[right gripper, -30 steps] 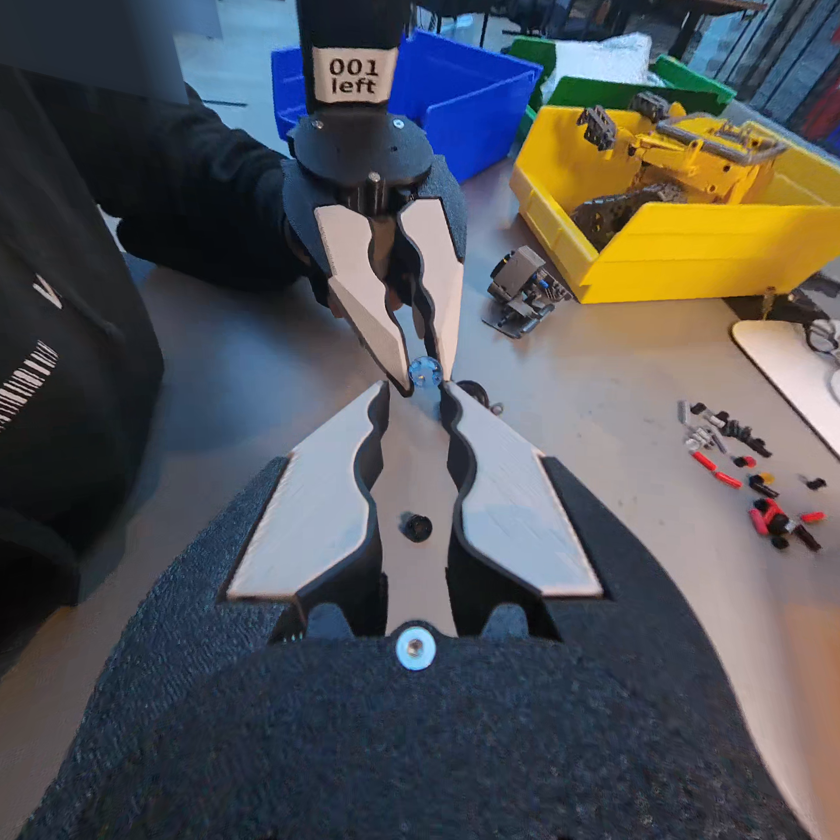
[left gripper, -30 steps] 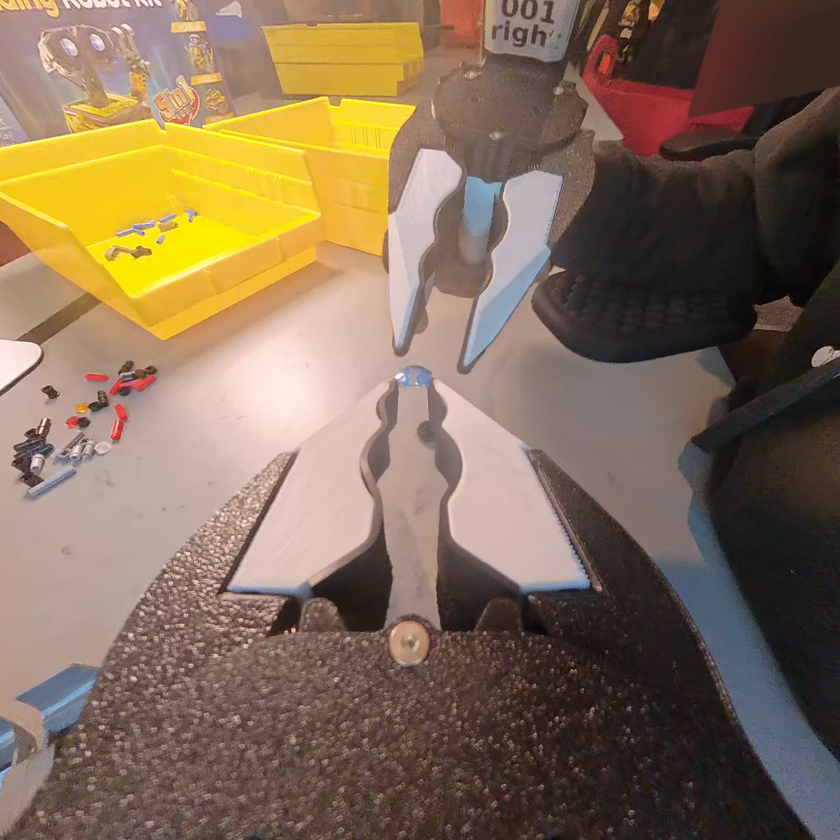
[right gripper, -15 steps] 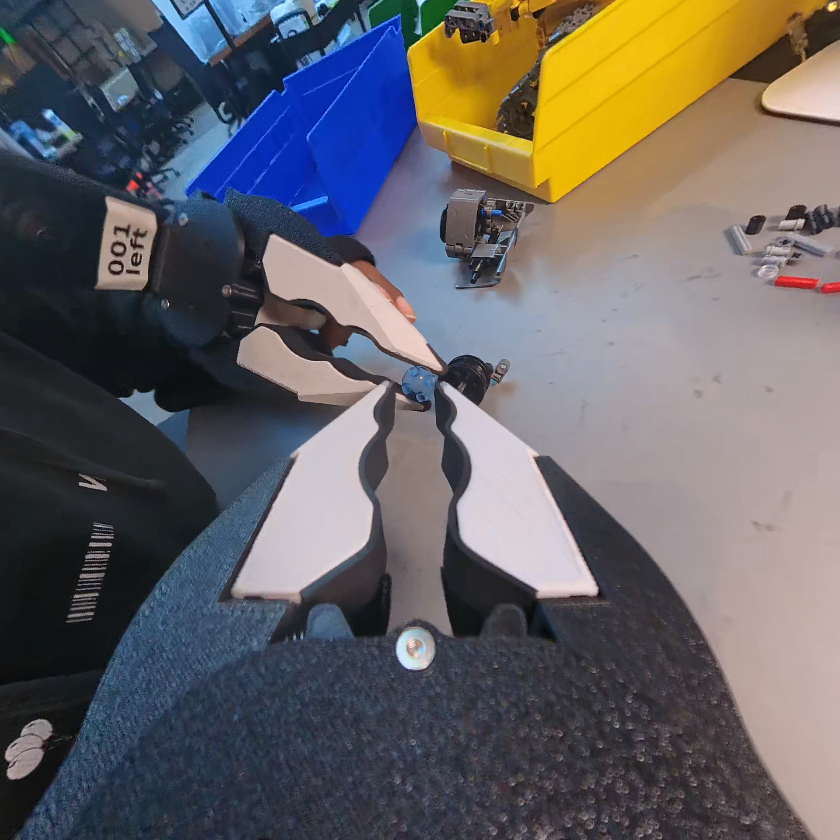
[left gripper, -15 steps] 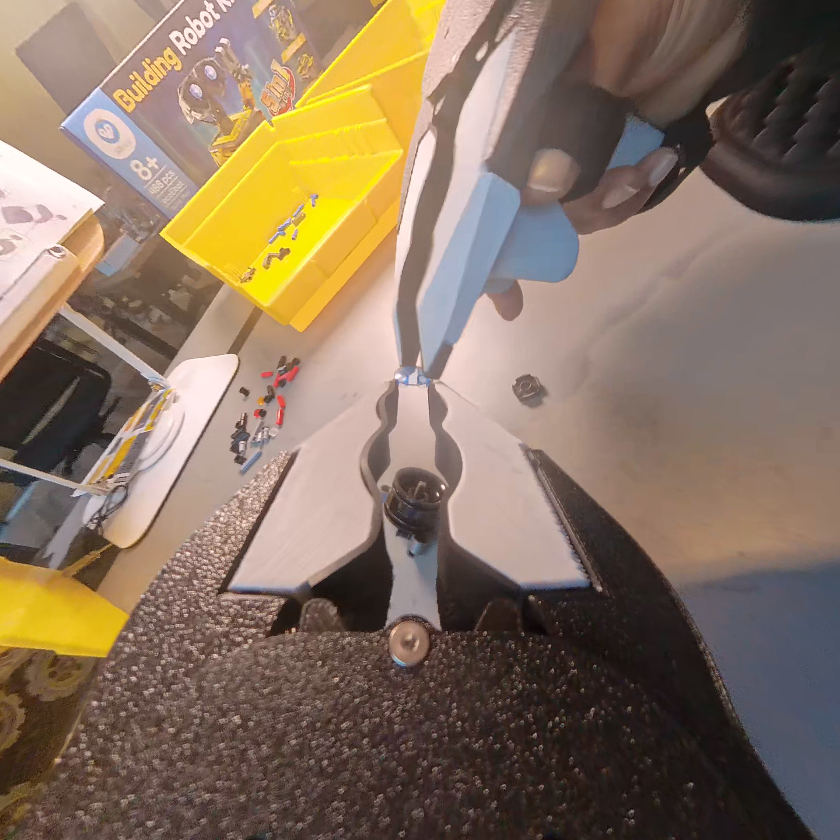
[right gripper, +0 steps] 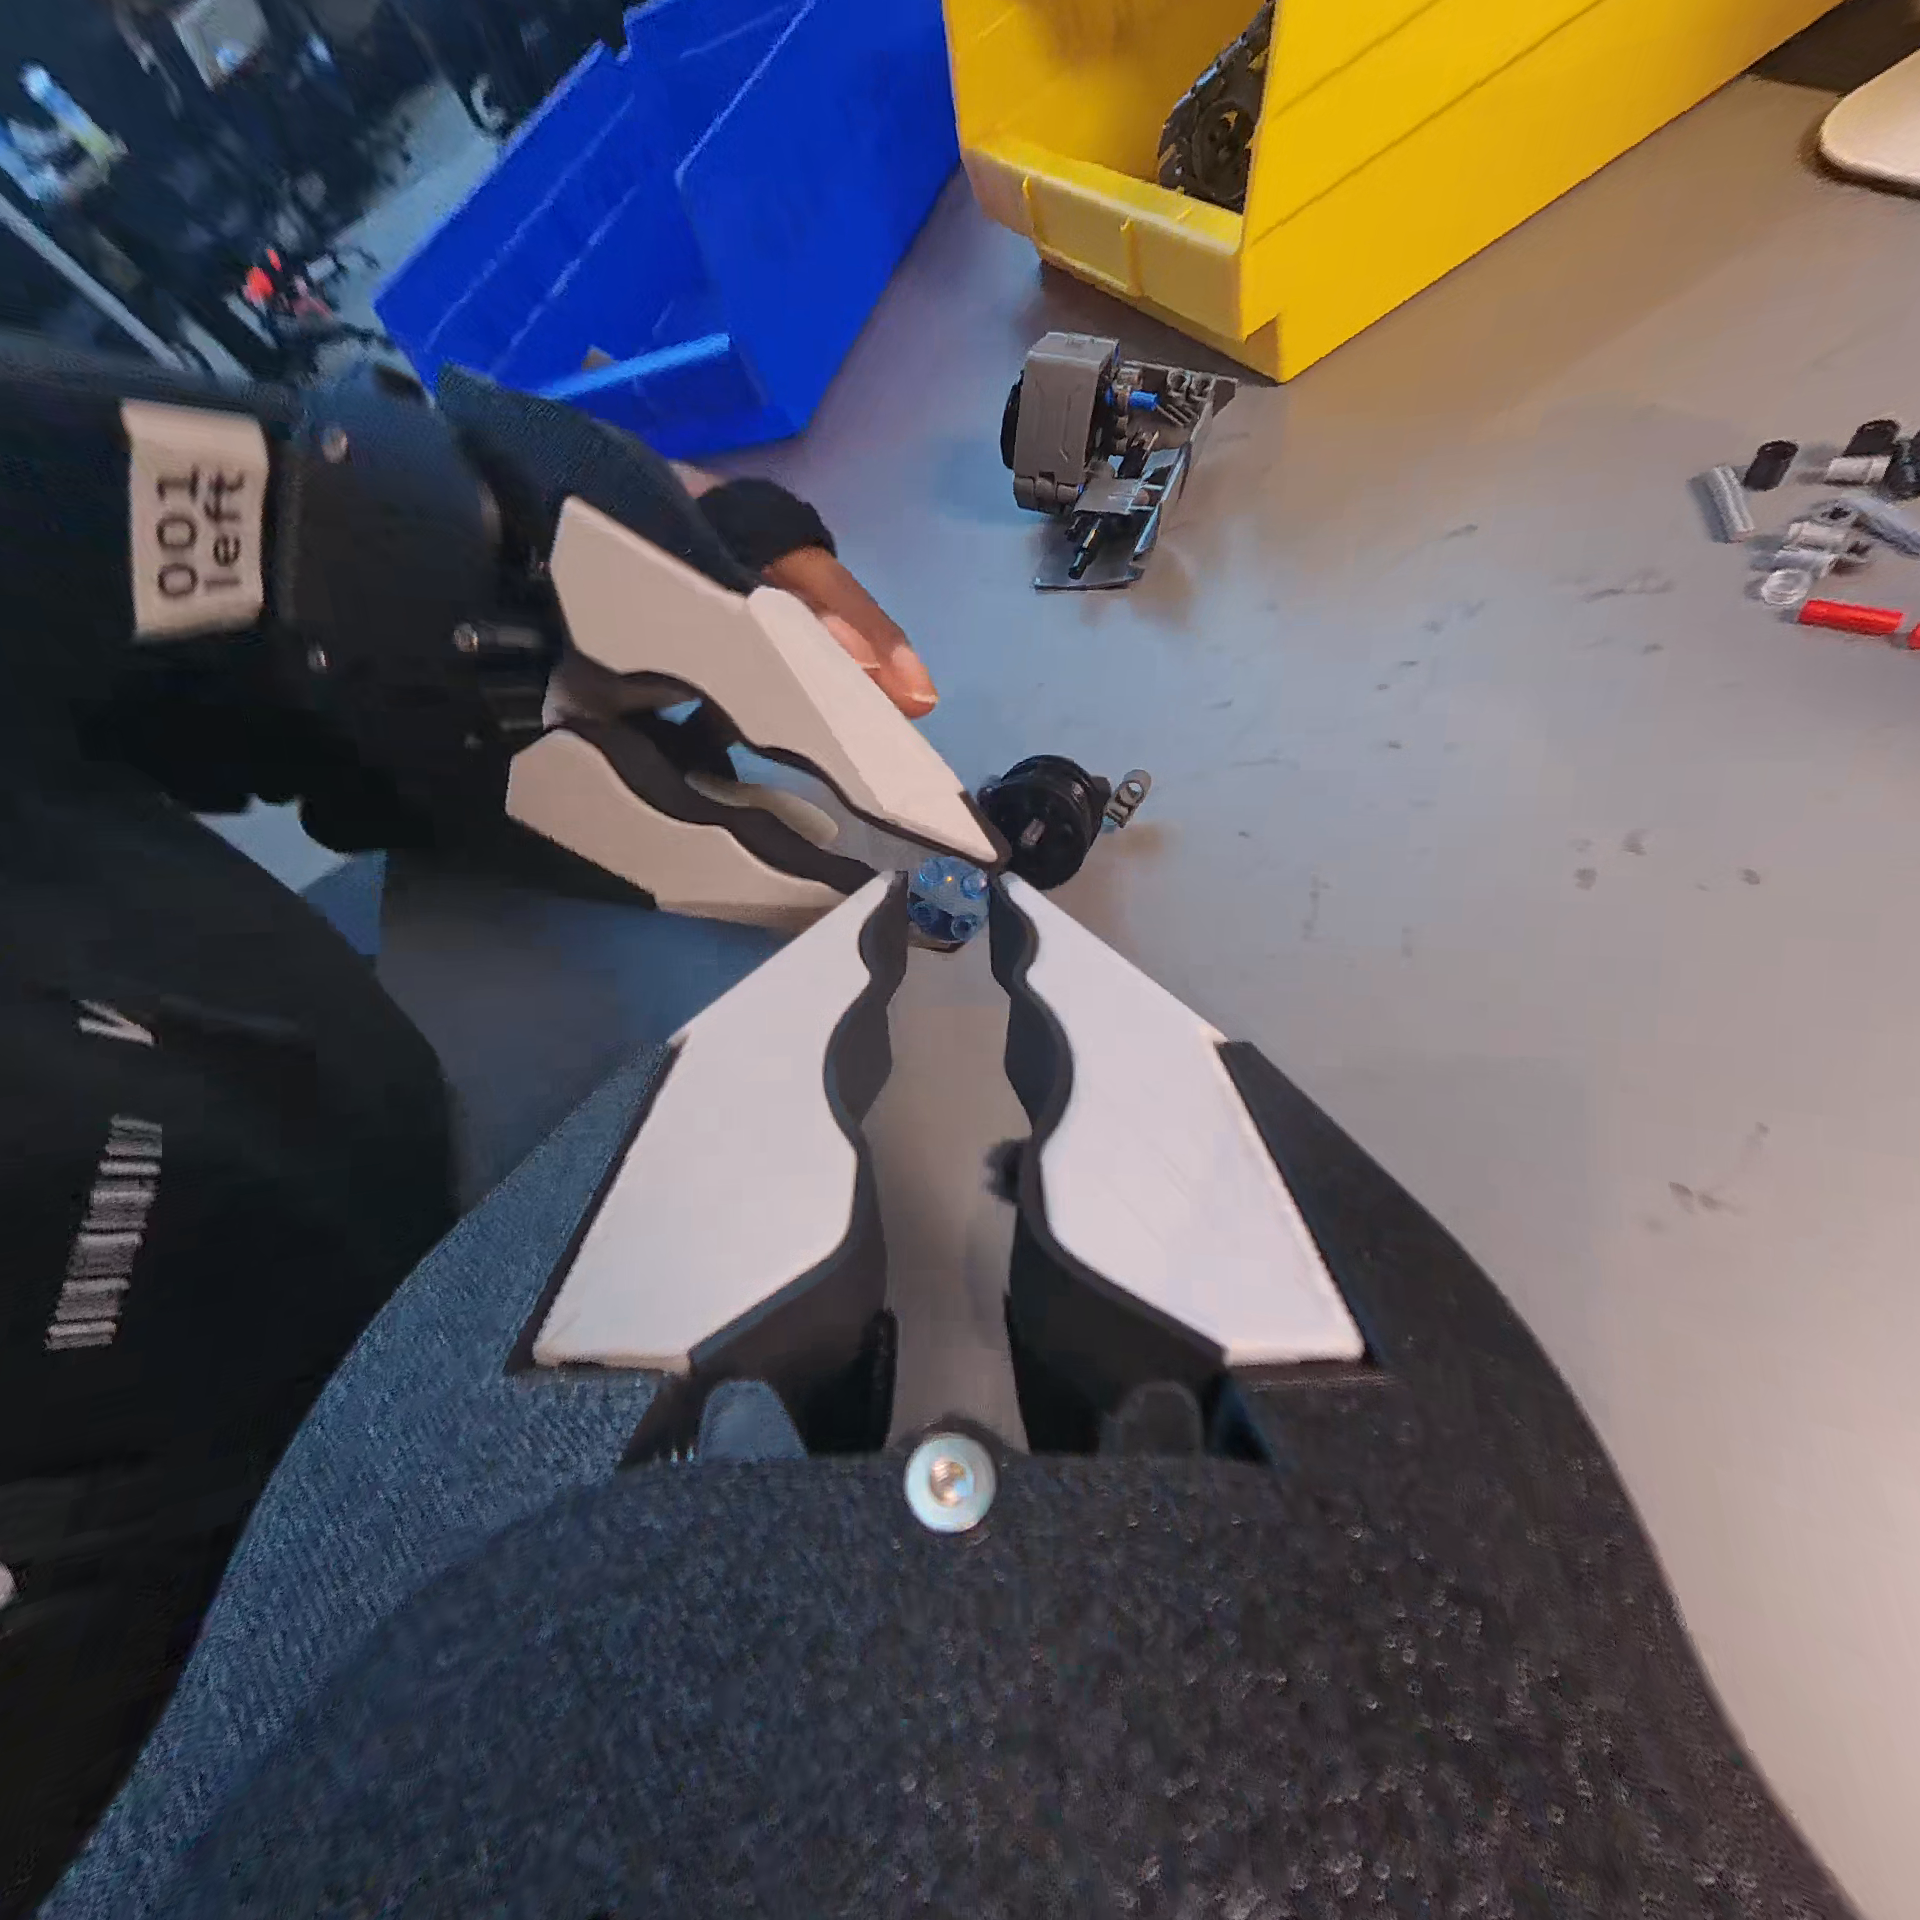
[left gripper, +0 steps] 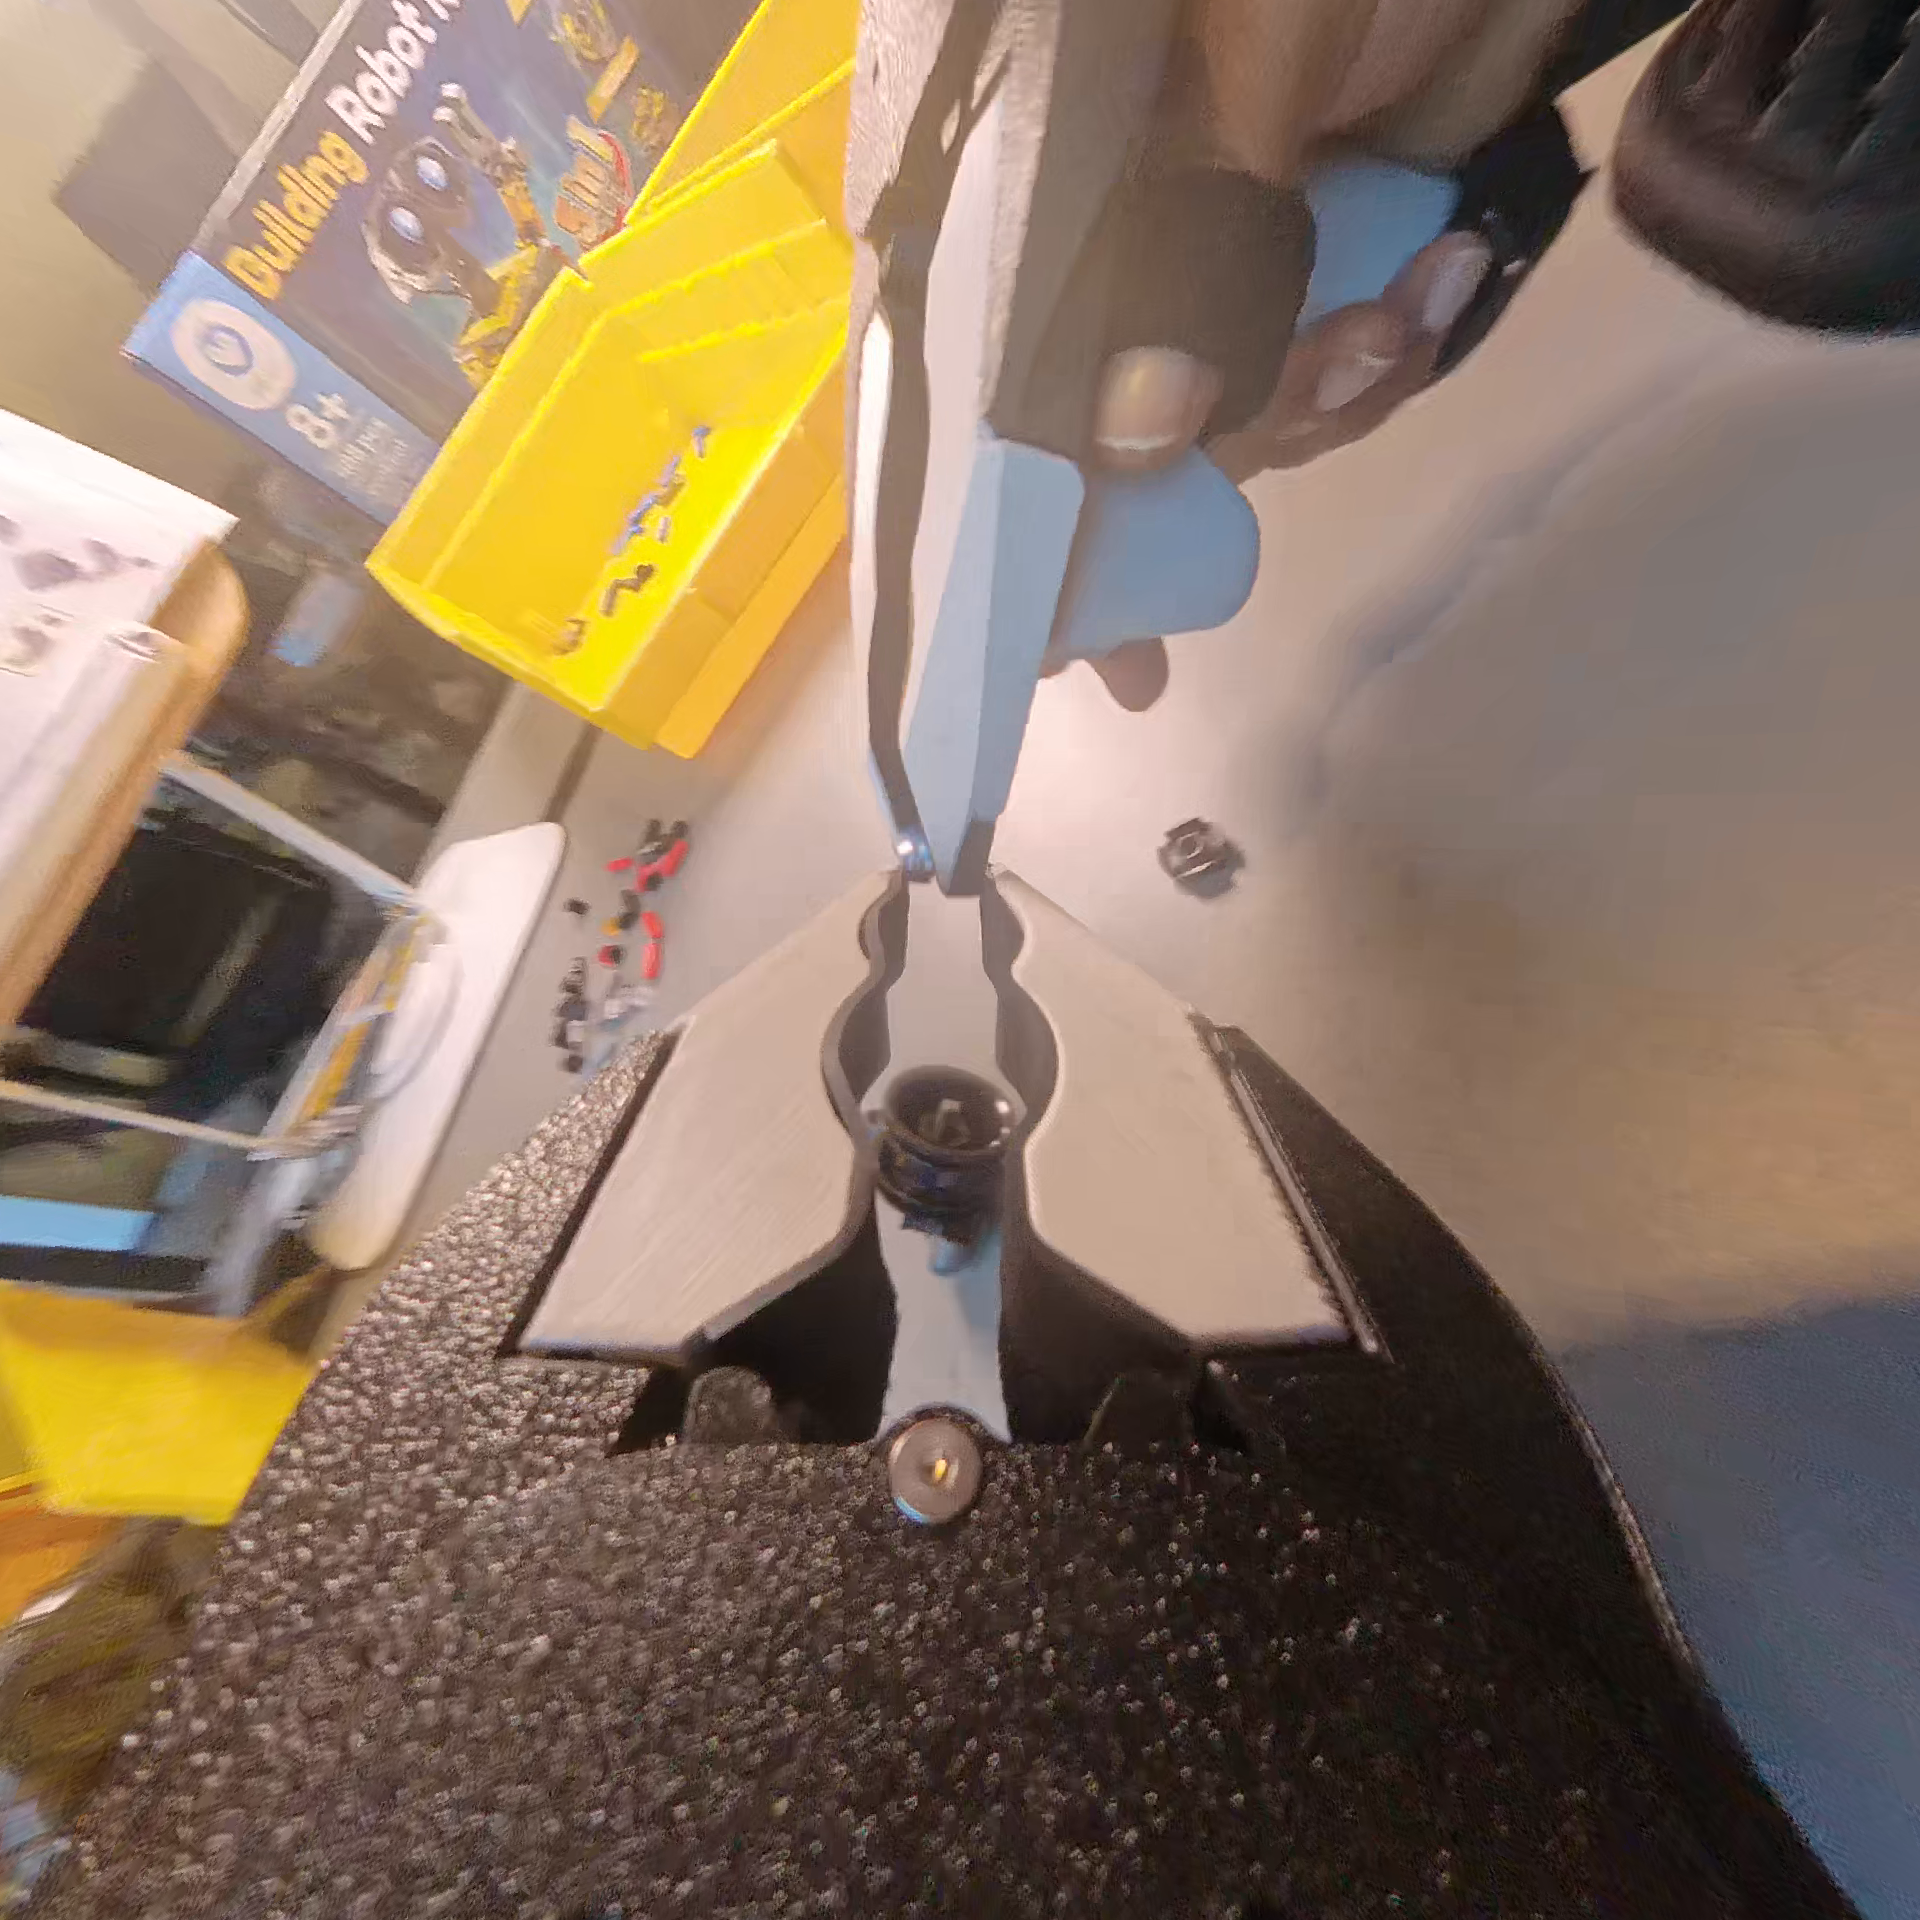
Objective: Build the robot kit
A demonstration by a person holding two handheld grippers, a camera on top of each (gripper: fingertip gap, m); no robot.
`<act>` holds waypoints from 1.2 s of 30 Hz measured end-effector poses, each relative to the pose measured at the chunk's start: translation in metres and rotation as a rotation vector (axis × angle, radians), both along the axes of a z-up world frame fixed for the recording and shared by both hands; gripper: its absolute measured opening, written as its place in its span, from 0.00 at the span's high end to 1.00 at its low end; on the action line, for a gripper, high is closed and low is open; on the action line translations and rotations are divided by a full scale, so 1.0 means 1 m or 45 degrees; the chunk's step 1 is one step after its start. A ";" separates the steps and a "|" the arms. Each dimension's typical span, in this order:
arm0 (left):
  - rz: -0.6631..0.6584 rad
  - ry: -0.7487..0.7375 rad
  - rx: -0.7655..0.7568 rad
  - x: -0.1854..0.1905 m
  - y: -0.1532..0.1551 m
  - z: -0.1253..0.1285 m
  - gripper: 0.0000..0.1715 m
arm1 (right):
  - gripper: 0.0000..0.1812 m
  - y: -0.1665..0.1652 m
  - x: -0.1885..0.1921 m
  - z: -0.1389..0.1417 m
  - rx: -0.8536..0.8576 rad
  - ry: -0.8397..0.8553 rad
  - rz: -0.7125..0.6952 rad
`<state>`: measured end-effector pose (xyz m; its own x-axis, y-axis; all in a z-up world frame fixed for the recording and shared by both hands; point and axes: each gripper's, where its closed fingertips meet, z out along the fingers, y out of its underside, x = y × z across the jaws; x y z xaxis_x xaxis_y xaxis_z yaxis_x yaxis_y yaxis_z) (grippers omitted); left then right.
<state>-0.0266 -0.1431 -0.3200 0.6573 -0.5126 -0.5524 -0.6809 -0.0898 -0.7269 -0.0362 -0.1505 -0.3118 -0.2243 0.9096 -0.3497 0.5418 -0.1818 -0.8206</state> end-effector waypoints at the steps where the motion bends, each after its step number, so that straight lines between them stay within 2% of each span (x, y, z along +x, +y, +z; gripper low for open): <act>1: 0.002 -0.065 -0.070 -0.001 0.000 -0.005 0.93 | 0.92 0.003 0.005 -0.003 0.096 -0.030 0.055; 4: 0.005 -0.236 -0.176 -0.009 0.000 -0.009 0.89 | 0.92 0.007 0.031 -0.028 0.429 -0.225 0.309; 8: 0.002 -0.403 -0.269 -0.018 -0.002 -0.006 0.87 | 0.92 0.003 0.043 -0.051 0.645 -0.382 0.574; 15: -0.022 -0.358 -0.273 -0.022 -0.006 -0.010 0.87 | 0.92 0.004 0.041 -0.062 0.776 -0.491 0.799; 22: -0.031 -0.383 -0.286 -0.024 -0.007 -0.010 0.86 | 0.90 0.005 0.043 -0.066 0.753 -0.518 0.838; 31: -0.046 -0.400 -0.299 -0.022 -0.008 -0.010 0.87 | 0.89 0.008 0.042 -0.055 0.698 -0.406 0.783; 36: -0.139 -0.417 -0.459 -0.006 -0.021 -0.022 0.87 | 0.89 0.008 0.044 -0.053 0.637 -0.316 0.717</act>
<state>-0.0327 -0.1643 -0.3420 0.6984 -0.7086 -0.1009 -0.4414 -0.3155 -0.8400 0.0073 -0.1425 -0.3651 -0.6667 0.7448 -0.0292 0.6204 0.5328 -0.5755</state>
